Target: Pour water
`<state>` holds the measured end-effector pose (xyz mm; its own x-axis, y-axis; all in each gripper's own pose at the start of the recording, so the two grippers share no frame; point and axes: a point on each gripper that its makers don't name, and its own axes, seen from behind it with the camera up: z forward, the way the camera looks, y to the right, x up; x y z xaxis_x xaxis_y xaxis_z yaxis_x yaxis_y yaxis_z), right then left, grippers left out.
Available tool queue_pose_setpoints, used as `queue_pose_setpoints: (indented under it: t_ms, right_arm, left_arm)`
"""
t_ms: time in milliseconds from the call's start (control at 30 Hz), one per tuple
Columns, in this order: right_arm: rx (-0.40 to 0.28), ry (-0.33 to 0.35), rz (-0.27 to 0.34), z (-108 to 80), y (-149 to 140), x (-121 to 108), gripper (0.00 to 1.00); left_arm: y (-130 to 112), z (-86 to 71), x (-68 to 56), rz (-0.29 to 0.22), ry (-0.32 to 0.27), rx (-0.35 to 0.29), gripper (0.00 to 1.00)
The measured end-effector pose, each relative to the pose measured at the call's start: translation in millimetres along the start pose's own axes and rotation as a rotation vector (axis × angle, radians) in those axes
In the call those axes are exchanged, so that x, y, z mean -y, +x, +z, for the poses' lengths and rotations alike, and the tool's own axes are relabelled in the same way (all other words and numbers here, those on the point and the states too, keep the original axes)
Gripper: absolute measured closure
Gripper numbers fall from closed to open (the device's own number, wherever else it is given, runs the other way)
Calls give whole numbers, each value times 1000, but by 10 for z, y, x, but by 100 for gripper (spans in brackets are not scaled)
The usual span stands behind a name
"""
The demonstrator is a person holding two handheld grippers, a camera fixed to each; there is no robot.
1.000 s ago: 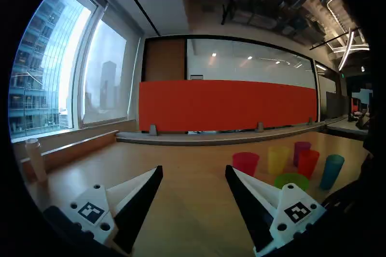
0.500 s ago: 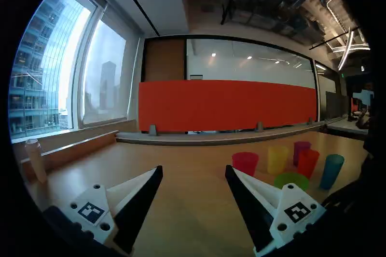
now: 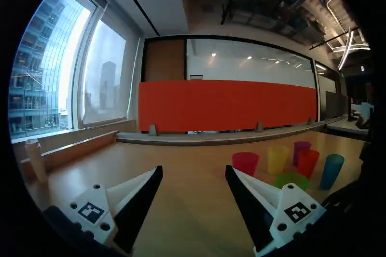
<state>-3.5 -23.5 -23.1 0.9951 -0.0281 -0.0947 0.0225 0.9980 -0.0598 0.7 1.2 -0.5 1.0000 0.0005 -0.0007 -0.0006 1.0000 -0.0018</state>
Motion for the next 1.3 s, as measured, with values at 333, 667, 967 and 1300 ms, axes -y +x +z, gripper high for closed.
queue_pose_setpoints:
  t_ms: [333,667,967,1300]
  right_arm:
    - [45,43,7,86,-400,78,1]
    - [67,39,4,116,-629,19,0]
    - [85,16,29,137,-737,-84,0]
    - [94,10,24,152,-801,-131,0]
  left_arm:
    - [-2,-2,3,0,0,0,4]
    - [-2,-6,5,0,0,0,4]
    - [-1,-1,2,0,0,0,4]
    - [-1,-1,2,0,0,0,4]
